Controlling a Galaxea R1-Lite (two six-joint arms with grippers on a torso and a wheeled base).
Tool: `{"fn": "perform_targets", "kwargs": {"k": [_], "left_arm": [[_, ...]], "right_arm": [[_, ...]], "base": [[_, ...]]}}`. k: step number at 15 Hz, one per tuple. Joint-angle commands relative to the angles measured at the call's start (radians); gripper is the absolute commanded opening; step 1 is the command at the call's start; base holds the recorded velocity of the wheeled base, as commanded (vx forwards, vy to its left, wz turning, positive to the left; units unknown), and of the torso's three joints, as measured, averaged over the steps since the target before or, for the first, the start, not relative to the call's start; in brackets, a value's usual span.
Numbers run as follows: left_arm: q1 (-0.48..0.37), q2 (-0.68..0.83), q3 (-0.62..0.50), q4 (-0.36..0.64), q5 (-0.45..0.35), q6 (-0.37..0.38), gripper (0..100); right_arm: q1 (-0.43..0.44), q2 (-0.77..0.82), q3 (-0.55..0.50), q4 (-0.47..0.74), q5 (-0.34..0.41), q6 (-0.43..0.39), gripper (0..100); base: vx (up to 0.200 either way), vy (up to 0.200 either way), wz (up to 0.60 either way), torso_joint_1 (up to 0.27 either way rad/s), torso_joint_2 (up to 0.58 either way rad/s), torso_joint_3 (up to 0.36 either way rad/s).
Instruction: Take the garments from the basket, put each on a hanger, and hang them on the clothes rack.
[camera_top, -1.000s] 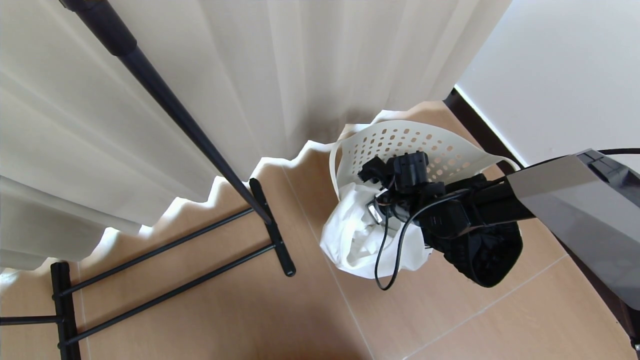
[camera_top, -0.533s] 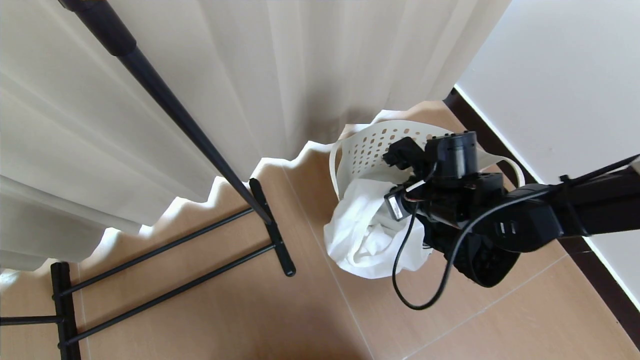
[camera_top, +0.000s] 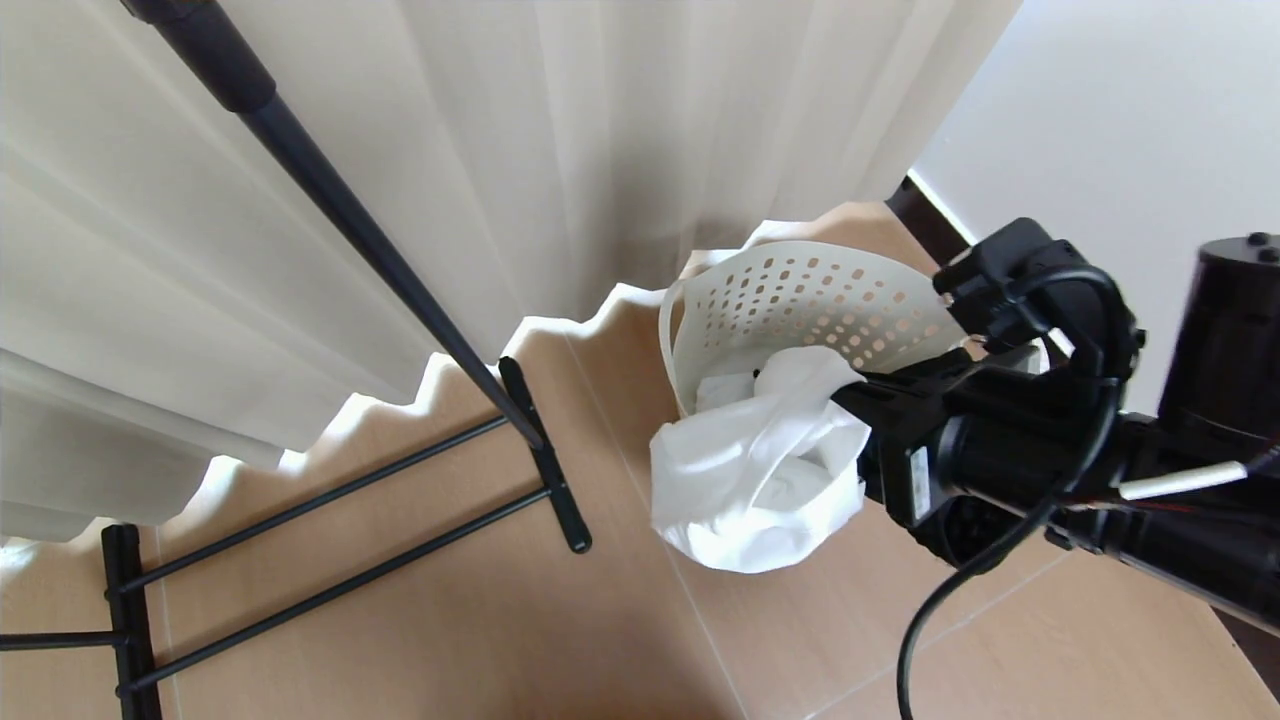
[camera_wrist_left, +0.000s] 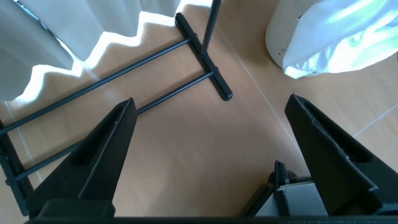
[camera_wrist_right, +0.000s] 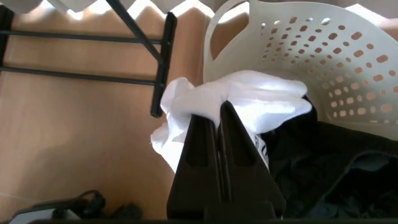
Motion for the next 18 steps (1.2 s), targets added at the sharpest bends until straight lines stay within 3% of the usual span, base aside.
{"fn": "perform_targets", "kwargs": {"k": [1, 5, 18], "left_arm": [[0.000, 0.001, 0.000, 0.000, 0.000, 0.000, 100], [0.000, 0.001, 0.000, 0.000, 0.000, 0.000, 100], [0.000, 0.001, 0.001, 0.000, 0.000, 0.000, 100]], "right_arm": [[0.026, -0.109, 0.048, -0.005, 0.007, 0.001, 0], [0.024, -0.107, 0.053, -0.007, 0.002, 0.001, 0], [0.007, -0.102, 0.063, -0.007, 0.005, 0.001, 0]], "base": [[0.000, 0.000, 0.00, 0.000, 0.00, 0.000], [0.000, 0.000, 0.00, 0.001, 0.00, 0.060], [0.000, 0.000, 0.00, 0.000, 0.00, 0.195]]}}
